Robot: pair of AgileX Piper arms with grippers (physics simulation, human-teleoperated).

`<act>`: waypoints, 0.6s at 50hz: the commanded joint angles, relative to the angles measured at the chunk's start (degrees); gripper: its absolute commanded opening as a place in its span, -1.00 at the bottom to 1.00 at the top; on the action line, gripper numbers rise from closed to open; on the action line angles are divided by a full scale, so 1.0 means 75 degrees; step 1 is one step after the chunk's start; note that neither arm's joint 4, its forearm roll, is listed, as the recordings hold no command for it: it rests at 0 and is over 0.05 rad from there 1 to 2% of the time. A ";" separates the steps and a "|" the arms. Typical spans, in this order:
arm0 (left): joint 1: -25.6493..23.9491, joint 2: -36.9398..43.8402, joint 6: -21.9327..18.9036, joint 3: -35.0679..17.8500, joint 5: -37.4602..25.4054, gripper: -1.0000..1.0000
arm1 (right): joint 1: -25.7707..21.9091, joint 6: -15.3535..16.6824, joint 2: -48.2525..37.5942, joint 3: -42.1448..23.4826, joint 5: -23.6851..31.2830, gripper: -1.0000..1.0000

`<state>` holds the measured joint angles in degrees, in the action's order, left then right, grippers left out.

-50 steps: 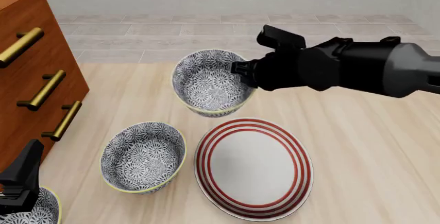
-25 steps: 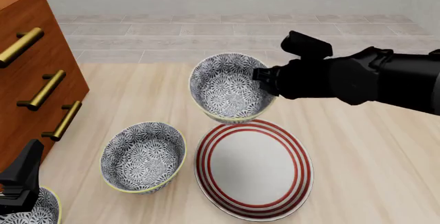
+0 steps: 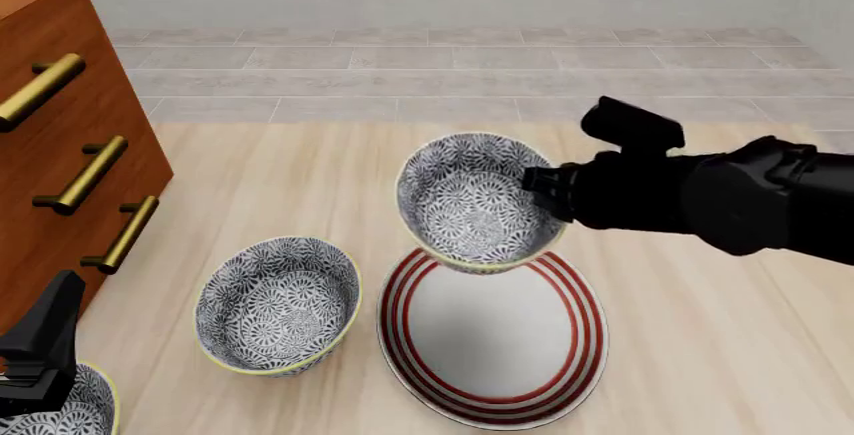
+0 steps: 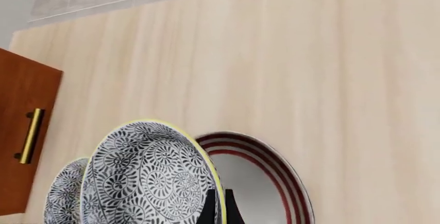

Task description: Pick up the bowl and put it in the front on the plate.

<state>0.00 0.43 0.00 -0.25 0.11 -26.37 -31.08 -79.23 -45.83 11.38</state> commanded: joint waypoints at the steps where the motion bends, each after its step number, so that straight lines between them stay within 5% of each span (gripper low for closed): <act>1: 0.0000 0.0000 0.0000 0.0000 0.0000 1.00 | 0.0105 -0.0071 0.0315 0.0427 -0.0088 -1.00; 30: 0.0000 0.0000 0.0000 0.0000 0.0000 1.00 | -0.0108 -0.0616 0.0587 0.2002 -0.0955 -1.00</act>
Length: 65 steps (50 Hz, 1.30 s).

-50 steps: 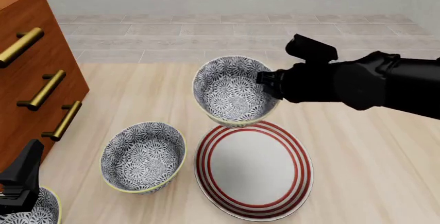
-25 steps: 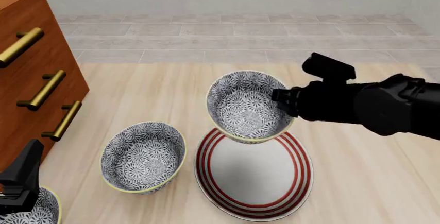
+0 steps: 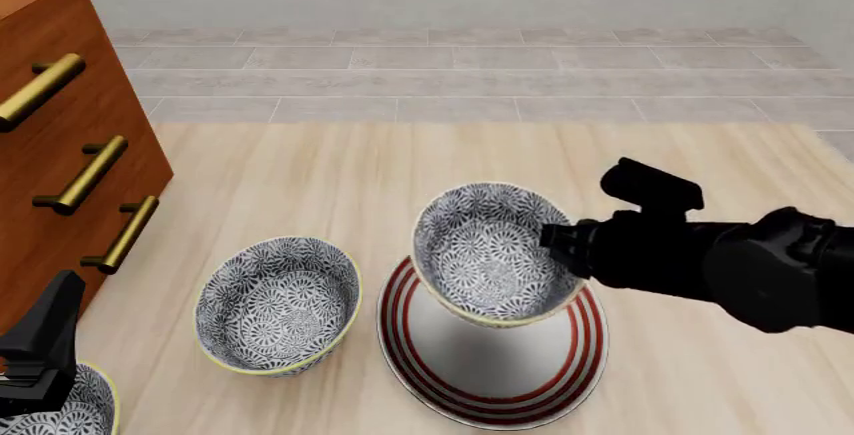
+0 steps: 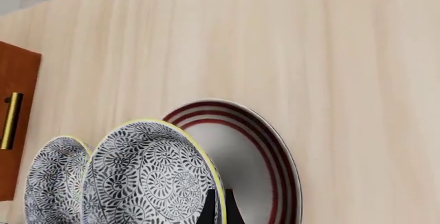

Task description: Pick up the bowl and put it in the front on the plate.

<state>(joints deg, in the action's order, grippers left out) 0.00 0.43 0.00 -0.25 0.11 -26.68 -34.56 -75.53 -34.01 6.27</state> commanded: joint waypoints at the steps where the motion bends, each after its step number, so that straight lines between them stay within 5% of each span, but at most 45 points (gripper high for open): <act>1: 0.0000 0.0000 0.0000 0.0000 0.0000 1.00 | -0.0061 -0.0145 0.0098 0.0439 -0.0275 -1.00; 65: 0.0000 0.0000 0.0000 0.0000 0.0000 1.00 | -0.0372 -0.0249 -0.0635 0.0937 -0.1069 -1.00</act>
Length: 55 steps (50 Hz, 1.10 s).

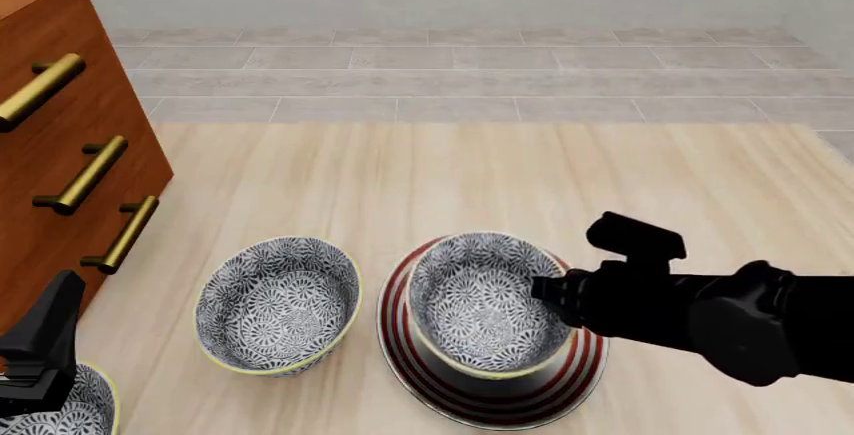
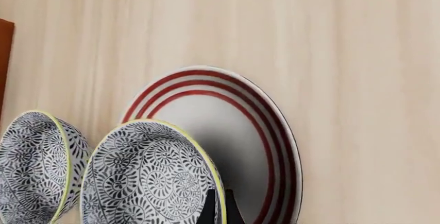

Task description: Pick up the bowl and put it in the front on the plate.

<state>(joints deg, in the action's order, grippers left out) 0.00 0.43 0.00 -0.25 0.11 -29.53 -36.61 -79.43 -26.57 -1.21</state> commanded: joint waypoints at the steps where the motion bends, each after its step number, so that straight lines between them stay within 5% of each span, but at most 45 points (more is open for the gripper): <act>1: 0.0000 0.0000 0.0000 0.0000 0.0000 1.00 | 0.0022 0.0031 -0.0139 -0.0069 -0.0077 -1.00; 22: 0.0000 0.0000 0.0000 0.0000 0.0000 1.00 | 0.0135 0.0155 -0.0197 -0.0141 -0.0057 -1.00; 23: 0.0000 0.0000 0.0000 0.0000 0.0000 1.00 | 0.0143 0.0195 -0.0206 -0.0179 -0.0032 1.00; 55: 0.0000 0.0000 0.0000 0.0000 0.0000 1.00 | 0.0268 0.0500 0.0329 -0.0663 0.0721 1.00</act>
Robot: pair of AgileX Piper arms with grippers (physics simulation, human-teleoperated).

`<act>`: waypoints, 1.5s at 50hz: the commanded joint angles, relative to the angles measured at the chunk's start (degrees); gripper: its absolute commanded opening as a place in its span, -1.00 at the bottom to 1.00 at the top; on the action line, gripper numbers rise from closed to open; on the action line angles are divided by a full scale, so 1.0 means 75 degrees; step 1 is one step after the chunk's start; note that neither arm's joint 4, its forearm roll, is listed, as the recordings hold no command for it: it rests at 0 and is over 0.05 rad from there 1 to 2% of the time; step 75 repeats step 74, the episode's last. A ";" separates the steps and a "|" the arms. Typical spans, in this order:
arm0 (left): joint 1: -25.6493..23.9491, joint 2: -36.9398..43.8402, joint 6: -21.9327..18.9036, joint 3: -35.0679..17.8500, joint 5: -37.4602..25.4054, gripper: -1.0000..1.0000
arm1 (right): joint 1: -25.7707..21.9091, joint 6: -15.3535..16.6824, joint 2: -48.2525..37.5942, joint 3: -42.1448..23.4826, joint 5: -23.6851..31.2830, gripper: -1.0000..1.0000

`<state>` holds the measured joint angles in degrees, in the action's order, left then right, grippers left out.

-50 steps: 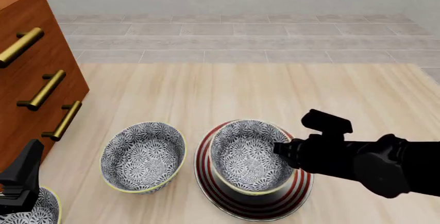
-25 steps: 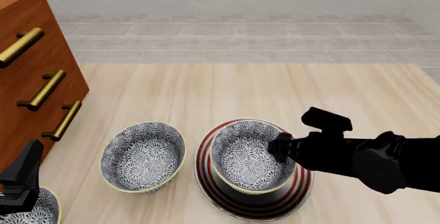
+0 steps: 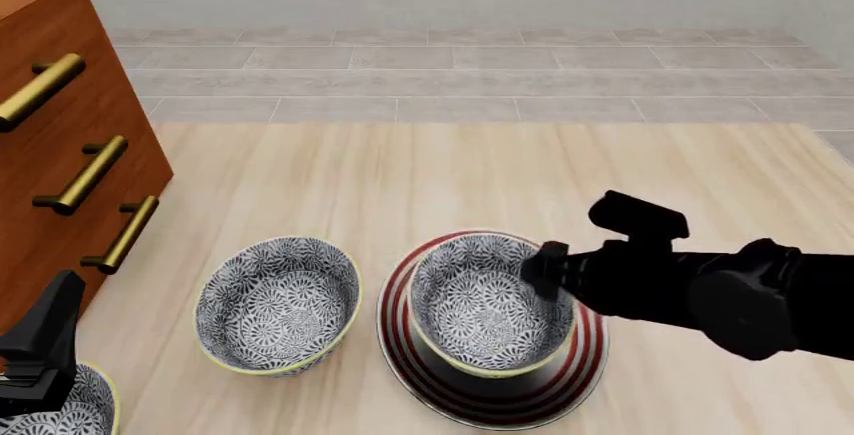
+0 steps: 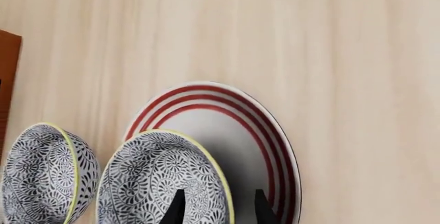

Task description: Pick up the bowl and put it in the front on the plate.

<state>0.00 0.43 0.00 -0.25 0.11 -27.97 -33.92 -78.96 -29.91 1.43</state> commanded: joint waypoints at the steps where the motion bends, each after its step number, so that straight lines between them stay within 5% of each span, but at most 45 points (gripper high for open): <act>1: 0.0000 0.0000 0.0000 0.0000 0.0000 1.00 | 0.0068 0.0146 0.0305 -0.0245 0.0412 1.00; 75: 0.0000 0.0000 0.0000 0.0000 0.0000 1.00 | 0.0980 0.1777 0.1240 -0.3678 0.2817 1.00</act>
